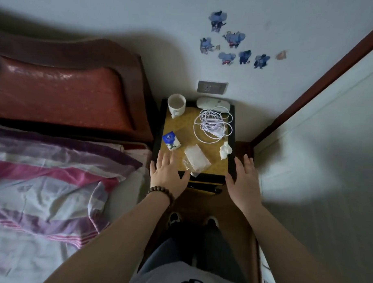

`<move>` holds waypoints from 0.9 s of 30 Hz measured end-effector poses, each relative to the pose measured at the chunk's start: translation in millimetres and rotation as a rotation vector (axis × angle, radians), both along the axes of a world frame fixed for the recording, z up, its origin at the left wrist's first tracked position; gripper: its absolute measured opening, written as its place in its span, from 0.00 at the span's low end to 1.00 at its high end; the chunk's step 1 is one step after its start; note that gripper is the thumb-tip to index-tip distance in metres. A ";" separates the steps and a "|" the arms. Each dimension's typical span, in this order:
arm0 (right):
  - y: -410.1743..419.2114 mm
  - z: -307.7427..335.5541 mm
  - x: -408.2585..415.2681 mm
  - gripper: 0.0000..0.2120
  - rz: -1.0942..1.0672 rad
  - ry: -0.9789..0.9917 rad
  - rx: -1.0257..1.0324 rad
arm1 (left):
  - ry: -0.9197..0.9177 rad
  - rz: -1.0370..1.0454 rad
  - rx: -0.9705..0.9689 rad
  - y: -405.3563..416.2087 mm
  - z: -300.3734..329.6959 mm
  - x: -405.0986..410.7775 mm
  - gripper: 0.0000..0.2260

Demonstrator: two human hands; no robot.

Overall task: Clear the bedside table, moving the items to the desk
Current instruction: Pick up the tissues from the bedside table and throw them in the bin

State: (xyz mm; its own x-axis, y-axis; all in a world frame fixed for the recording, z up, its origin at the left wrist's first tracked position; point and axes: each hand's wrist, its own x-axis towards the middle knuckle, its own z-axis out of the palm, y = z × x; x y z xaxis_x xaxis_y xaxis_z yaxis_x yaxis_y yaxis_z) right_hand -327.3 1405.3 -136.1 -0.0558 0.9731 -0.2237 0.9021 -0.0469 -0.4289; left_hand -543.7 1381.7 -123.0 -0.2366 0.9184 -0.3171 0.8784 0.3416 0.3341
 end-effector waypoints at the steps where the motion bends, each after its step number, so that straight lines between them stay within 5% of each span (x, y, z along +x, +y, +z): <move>1: 8.6 -5.3 2.1 0.27 -0.006 0.001 -0.020 | -0.007 -0.018 -0.014 9.8 -7.9 2.6 0.35; 18: 102.2 -122.0 37.4 0.30 0.029 0.034 -0.140 | -0.056 -0.104 -0.166 102.1 -171.9 51.6 0.54; 27: 115.8 -128.7 23.5 0.33 0.191 0.094 -0.015 | -0.079 -0.024 0.011 101.0 -174.6 56.3 0.32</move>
